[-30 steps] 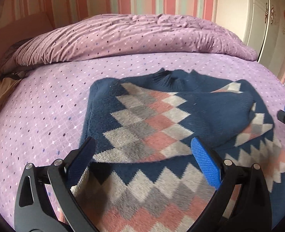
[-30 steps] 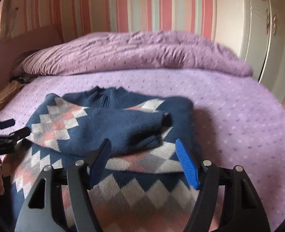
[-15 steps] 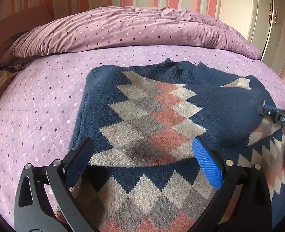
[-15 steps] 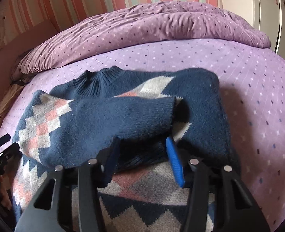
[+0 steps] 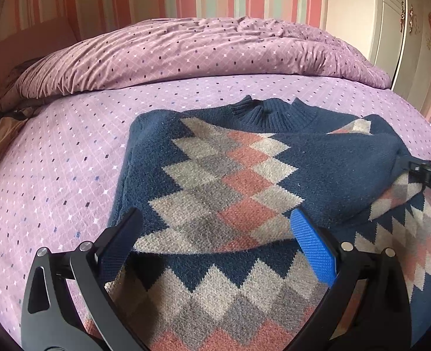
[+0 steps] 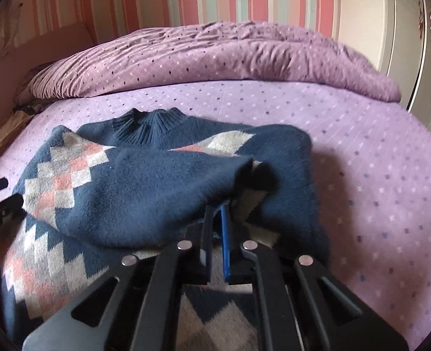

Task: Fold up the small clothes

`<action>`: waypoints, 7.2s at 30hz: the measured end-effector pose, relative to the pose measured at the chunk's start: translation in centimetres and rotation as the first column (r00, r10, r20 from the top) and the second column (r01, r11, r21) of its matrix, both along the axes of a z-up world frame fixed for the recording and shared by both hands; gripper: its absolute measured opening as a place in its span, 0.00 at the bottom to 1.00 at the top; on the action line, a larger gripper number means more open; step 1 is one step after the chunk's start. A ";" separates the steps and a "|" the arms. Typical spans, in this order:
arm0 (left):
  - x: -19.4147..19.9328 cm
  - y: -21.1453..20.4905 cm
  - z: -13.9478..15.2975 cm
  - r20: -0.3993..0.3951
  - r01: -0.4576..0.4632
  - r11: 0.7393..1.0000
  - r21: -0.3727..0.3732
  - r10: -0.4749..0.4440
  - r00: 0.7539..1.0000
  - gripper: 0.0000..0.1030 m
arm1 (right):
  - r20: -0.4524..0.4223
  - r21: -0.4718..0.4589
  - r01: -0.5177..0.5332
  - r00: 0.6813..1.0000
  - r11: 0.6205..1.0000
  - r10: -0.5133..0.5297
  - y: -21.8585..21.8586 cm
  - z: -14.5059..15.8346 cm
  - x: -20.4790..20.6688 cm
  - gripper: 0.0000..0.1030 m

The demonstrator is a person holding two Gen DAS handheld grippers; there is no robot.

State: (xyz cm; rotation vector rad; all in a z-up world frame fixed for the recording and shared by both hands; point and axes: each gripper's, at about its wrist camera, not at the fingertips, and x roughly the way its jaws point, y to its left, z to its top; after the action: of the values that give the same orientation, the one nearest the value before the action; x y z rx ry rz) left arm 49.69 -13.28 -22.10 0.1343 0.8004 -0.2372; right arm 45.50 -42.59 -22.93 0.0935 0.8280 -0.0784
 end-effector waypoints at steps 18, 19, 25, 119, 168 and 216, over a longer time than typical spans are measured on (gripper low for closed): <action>5.6 1.4 -2.0 -0.082 -0.059 0.998 -0.027 0.057 0.995 0.97 | -0.110 0.004 0.012 0.994 1.000 -0.012 1.9 -2.0 3.4 0.04; 5.9 1.7 -2.9 -0.110 -0.064 0.998 -0.027 0.060 0.992 0.96 | -0.130 -0.001 0.020 0.991 1.000 -0.020 1.8 -2.7 3.4 0.03; 6.0 2.0 -5.4 -0.141 -0.038 0.999 -0.004 0.037 0.989 0.94 | -0.158 0.024 0.049 0.986 0.999 -0.045 0.7 -4.8 3.0 0.00; -26.0 14.8 -4.3 -0.298 -0.179 0.968 -0.177 0.121 0.947 0.92 | 0.068 -0.022 0.144 0.987 0.989 -0.143 5.6 8.7 -33.2 0.66; -24.5 12.6 -5.5 -0.360 -0.121 0.987 -0.109 0.074 0.930 0.30 | -0.145 0.338 0.276 0.960 0.900 -0.240 -0.7 -2.9 -32.3 0.10; -21.4 13.7 1.4 -0.217 0.018 0.985 -0.172 -0.056 0.975 0.06 | 0.033 0.090 0.034 0.999 0.995 -0.037 -0.8 5.5 -27.9 0.08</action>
State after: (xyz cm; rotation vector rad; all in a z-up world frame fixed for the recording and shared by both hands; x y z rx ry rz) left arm 28.25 0.45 -20.66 -0.0389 0.9959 -0.3586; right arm 17.58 -43.41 -17.41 0.1936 0.7956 -0.0730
